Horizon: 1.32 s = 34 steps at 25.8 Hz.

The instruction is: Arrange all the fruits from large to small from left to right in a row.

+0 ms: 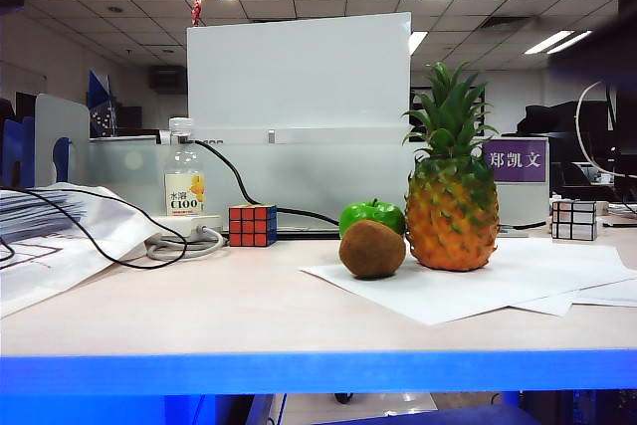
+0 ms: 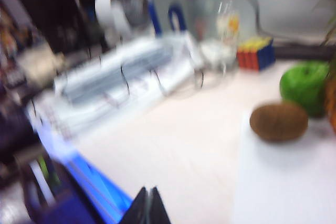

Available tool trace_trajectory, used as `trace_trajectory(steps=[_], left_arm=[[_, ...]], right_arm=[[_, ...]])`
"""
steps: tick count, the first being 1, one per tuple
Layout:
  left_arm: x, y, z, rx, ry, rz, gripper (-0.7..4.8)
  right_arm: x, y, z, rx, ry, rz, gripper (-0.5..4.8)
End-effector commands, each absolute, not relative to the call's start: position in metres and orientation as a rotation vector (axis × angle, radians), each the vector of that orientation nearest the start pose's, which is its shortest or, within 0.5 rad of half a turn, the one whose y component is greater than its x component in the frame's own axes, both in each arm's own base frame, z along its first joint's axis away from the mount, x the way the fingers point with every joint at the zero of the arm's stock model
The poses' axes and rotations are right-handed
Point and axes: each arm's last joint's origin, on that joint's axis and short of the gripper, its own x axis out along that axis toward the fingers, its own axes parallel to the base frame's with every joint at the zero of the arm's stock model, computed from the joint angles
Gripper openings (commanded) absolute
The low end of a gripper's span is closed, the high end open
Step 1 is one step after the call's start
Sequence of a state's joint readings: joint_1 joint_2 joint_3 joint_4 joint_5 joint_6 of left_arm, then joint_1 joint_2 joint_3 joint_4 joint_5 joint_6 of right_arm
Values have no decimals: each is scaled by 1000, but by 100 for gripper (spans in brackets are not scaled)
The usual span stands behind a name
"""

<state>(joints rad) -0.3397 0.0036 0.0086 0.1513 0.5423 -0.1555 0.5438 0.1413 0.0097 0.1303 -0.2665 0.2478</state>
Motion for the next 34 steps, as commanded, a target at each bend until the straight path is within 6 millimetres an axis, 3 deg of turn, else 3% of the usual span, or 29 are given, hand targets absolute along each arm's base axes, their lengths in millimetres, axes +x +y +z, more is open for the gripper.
trace_trajectory(steps=[1, 4, 9, 20, 26, 34], left_arm=[[82, -45, 182, -110, -128, -818, -6], [83, -44, 182, -93, -138, -793, -6], [83, -44, 183, -90, -148, -792, -5], [84, -43, 184, -50, -174, -745, -5], [84, -42, 184, -39, -179, -718, -5], [84, -42, 184, -33, -181, -713, -5]], right_arm=[[91, 73, 168, 95, 37, 752, 121], [98, 84, 173, 45, -31, 696, 310], [128, 107, 178, -72, 52, 667, 478], [219, 182, 166, -181, 163, 657, 479], [241, 195, 163, -276, 146, 529, 479], [256, 193, 162, -314, 149, 415, 479]])
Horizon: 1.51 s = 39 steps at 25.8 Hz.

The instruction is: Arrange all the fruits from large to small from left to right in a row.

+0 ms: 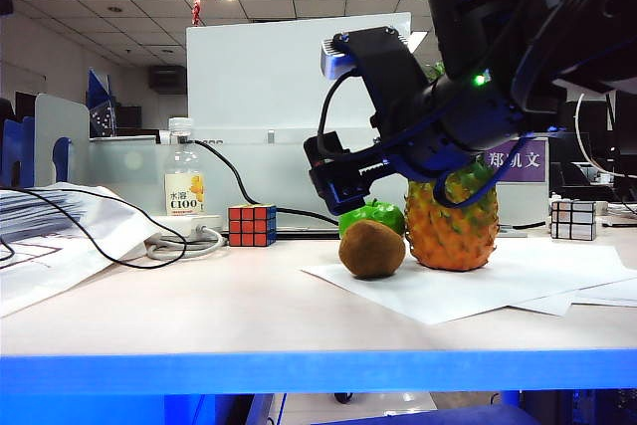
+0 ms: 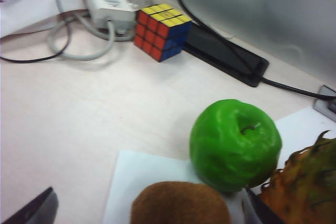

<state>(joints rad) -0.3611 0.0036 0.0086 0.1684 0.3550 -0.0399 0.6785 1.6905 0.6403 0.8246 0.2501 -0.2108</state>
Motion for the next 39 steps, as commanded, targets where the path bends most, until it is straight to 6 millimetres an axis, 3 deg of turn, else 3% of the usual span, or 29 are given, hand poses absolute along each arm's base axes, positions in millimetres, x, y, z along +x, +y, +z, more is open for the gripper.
trace_trajectory(steps=[1, 11, 15, 24, 36, 39], left_arm=[[84, -42, 184, -32, -180, -711, -5], [87, -42, 169, 8, -32, -660, -6], [87, -42, 168, 10, -28, -660, -5], [87, -42, 168, 15, -30, -659, -6], [87, -42, 169, 25, -48, -652, -5], [87, -42, 170, 25, -51, -652, -6]], right_arm=[[258, 191, 160, -317, 159, 403, 479], [266, 188, 140, -335, 220, 375, 479], [269, 190, 137, -339, 228, 376, 479], [294, 198, 121, -343, 255, 354, 479], [295, 193, 110, -316, 346, 366, 479], [295, 193, 109, -317, 355, 380, 263]])
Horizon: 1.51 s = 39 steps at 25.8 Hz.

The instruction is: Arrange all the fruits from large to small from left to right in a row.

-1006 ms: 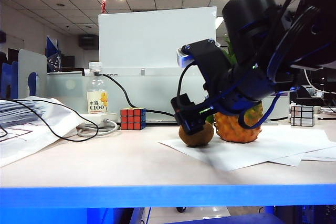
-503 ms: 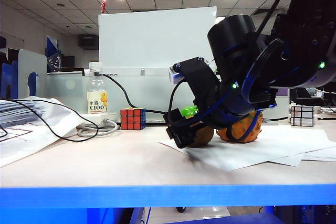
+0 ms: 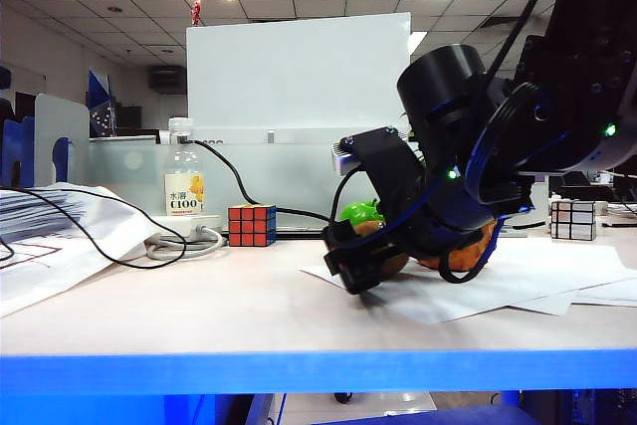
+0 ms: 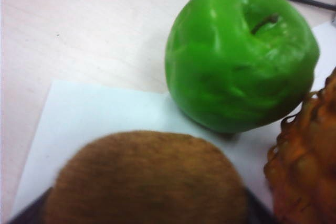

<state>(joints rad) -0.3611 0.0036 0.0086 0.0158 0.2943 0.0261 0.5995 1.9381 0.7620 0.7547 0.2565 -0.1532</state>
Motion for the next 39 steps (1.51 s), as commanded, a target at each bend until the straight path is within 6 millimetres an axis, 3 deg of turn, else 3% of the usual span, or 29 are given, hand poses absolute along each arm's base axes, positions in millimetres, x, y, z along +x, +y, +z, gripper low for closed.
trace_trajectory(steps=[1, 4, 6, 8, 13, 16, 21, 26, 34, 39], left_arm=[[87, -42, 170, 25, -52, -652, -6], [87, -42, 170, 25, -52, -652, -6], [87, -42, 170, 25, -52, -652, -5], [87, -42, 170, 25, -51, -652, -6], [87, -42, 170, 25, -48, -652, -5], [87, -42, 170, 25, -49, -652, -5], [87, -42, 171, 24, -61, -652, -6], [87, -42, 172, 23, -71, -652, -6], [87, -42, 172, 23, -78, -652, -5], [87, -42, 172, 22, -78, -653, -6]], right_arm=[[295, 193, 110, -315, 351, 380, 209], [295, 194, 110, -312, 344, 379, 181], [295, 194, 111, -301, 343, 382, 68], [294, 195, 114, -254, 343, 409, 8], [286, 197, 145, -237, 298, 434, -1], [274, 192, 162, -286, 373, 414, -1], [234, 161, 171, -308, 401, 252, -1], [187, 122, 164, -237, 377, 134, -1], [161, 100, 126, -206, 471, -3, -1], [152, 93, 113, -216, 512, -8, -1]])
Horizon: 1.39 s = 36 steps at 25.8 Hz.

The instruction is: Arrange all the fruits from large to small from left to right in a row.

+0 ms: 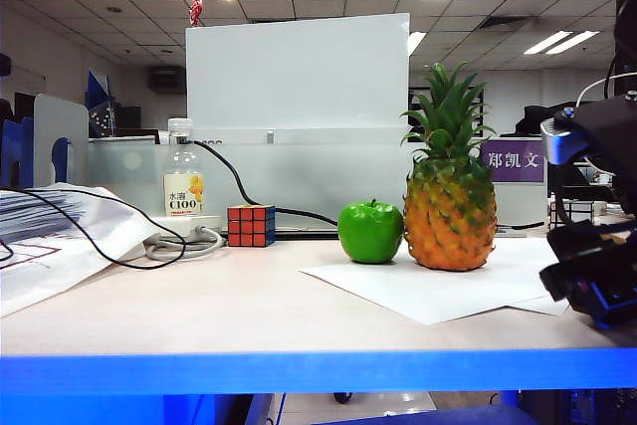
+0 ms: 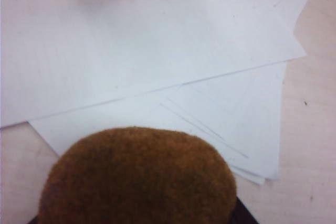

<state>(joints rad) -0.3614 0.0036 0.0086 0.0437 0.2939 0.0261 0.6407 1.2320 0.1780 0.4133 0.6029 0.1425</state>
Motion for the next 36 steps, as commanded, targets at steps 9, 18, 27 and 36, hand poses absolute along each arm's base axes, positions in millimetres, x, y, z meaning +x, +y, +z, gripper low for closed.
trace_trajectory(steps=[9, 18, 27, 36], left_arm=[[87, -42, 172, 22, -78, -653, -5], [87, -42, 172, 22, -77, -656, -5], [87, -42, 171, 23, -61, -656, -5], [87, -42, 171, 24, -62, -655, -5]], right_arm=[[153, 93, 115, -192, 484, -8, 437], [158, 97, 127, -126, 360, -19, 479], [166, 105, 149, -53, 192, 80, 479], [185, 116, 181, -161, 88, 114, 479]])
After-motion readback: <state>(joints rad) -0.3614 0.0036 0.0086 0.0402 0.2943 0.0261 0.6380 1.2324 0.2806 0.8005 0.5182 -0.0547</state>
